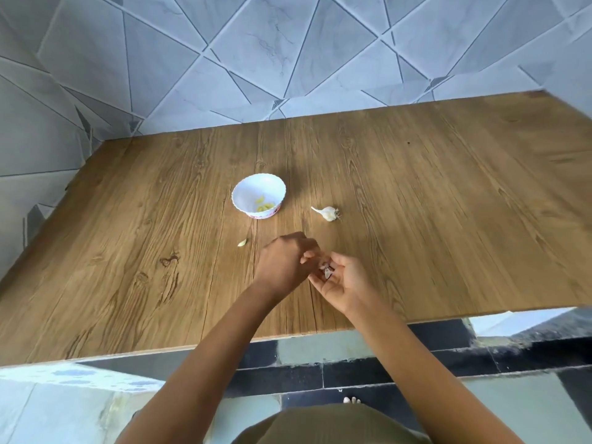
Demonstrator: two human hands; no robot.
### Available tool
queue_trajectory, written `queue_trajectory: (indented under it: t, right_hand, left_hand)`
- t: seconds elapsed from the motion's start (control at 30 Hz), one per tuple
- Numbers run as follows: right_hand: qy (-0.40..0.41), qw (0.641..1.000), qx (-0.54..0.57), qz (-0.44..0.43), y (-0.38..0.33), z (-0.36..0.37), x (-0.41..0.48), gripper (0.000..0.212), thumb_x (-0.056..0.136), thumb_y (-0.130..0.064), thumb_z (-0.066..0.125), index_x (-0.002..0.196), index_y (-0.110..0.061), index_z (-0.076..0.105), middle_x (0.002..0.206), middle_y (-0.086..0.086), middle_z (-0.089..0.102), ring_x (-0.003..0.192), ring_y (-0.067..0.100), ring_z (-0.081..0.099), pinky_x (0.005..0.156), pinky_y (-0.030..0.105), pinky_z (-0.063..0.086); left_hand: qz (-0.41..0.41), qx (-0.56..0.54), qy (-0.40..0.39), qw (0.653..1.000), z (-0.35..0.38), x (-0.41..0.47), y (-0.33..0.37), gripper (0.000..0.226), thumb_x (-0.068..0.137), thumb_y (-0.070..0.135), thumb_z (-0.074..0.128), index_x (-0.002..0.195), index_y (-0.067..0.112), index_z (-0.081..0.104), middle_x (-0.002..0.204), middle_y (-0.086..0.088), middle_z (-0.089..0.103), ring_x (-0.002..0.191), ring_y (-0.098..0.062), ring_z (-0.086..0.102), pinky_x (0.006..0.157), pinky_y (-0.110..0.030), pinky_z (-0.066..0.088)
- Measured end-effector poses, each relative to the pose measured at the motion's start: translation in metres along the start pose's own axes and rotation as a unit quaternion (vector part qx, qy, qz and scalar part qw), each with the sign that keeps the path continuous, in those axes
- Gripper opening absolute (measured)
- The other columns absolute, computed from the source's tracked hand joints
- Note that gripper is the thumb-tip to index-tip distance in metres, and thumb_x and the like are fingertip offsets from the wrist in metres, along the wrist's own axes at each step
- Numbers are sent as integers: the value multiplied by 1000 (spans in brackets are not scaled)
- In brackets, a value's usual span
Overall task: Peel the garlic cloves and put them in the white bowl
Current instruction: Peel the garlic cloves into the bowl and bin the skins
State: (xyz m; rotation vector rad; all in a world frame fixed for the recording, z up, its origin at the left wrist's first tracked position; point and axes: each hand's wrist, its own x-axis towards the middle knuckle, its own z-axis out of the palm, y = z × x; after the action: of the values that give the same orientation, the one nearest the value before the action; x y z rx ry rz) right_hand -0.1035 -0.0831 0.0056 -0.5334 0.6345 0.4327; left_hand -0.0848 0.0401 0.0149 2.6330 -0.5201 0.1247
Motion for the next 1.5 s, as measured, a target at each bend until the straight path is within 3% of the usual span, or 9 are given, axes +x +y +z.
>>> queue_trajectory:
  t: [0.2,0.3,0.47,0.67,0.9,1.07,1.2,1.27,1.5]
  right_hand:
    - [-22,1000,-1,2,0,1,4,34,101,-14,33,95,6,60,90,19,66,86,27,63,82,34,53]
    - [-26,999,-33,10,3,9,10,35,101,-15,31,96,4,60,93,18,64,89,26,61,81,32,50]
    - [-51,987,-126,82,22,30,19,37,102,-17,29,95,3,60,94,17,63,88,25,60,81,32,49]
    - [-116,938,-247,215,78,54,20,40,103,-20,27,95,1,60,89,15,66,86,24,62,71,28,56]
    - [-171,864,-356,312,199,75,6,37,102,-18,29,89,1,59,86,14,63,81,23,59,58,24,56]
    - [-155,822,-423,350,307,78,16,36,101,-18,30,85,0,57,85,15,60,77,22,57,64,27,53]
    - [-133,803,-457,359,407,81,35,36,101,-18,32,84,1,58,74,14,64,75,23,59,64,27,53]
    - [-117,797,-473,358,452,79,49,36,101,-18,34,85,1,60,71,13,66,75,23,60,59,25,55]
    - [-51,779,-523,341,611,39,149,32,101,-21,38,92,0,60,89,13,63,81,21,60,74,27,50]
  left_hand:
    - [-100,-208,108,967,-8,-16,-15,28,80,-9,58,94,10,73,92,3,71,79,5,61,71,-3,44]
    - [-202,-288,152,924,-11,-36,-23,24,84,-2,61,100,14,69,98,9,68,80,6,61,75,-9,47]
    - [-317,-274,244,874,-16,-83,-33,23,85,1,63,103,13,68,99,10,68,81,4,63,76,-11,49]
    - [-455,-269,349,774,-27,-160,-30,21,86,4,64,104,15,68,93,8,69,75,4,63,69,-13,52]
    - [-544,-271,453,653,-32,-267,-39,27,82,-2,65,91,24,67,91,5,71,84,-9,67,80,-23,53]
    - [-576,-310,495,572,-28,-344,-83,17,82,2,69,97,10,70,94,-6,73,89,-18,68,86,-33,53]
    - [-586,-350,523,511,-31,-408,-146,16,85,-4,62,99,1,68,85,-3,69,70,0,63,65,-11,49]
    - [-598,-363,521,489,-30,-436,-179,16,86,-1,61,100,4,68,87,-3,68,74,-5,62,64,-10,48]
    - [-659,-386,472,439,41,-526,-334,16,89,8,60,101,14,68,100,-1,70,94,-13,64,72,-15,46]
